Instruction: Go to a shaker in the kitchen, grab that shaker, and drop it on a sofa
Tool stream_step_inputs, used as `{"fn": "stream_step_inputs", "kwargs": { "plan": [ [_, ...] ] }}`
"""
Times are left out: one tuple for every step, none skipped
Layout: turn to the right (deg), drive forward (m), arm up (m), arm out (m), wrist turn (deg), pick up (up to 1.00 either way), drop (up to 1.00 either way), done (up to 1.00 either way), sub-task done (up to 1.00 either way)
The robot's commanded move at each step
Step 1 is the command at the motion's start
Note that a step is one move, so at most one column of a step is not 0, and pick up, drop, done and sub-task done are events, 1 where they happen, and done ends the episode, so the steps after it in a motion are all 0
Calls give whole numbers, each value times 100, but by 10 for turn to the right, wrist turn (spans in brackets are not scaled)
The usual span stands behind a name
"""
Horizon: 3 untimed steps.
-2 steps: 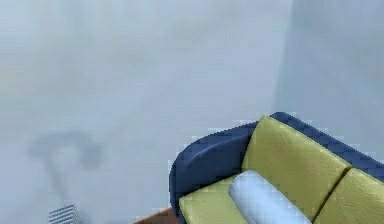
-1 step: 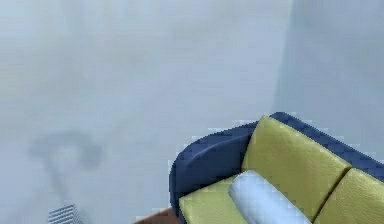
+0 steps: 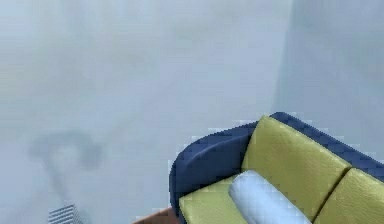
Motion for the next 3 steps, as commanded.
{"fn": "stream_step_inputs", "kwargs": {
  "plan": [
    [0, 0, 10, 0, 0, 0, 0, 0, 0],
    [0, 0, 0, -8, 0, 0, 0, 0, 0],
    [0, 0, 0, 0, 0, 0, 0, 100, 0]
  ]
}}
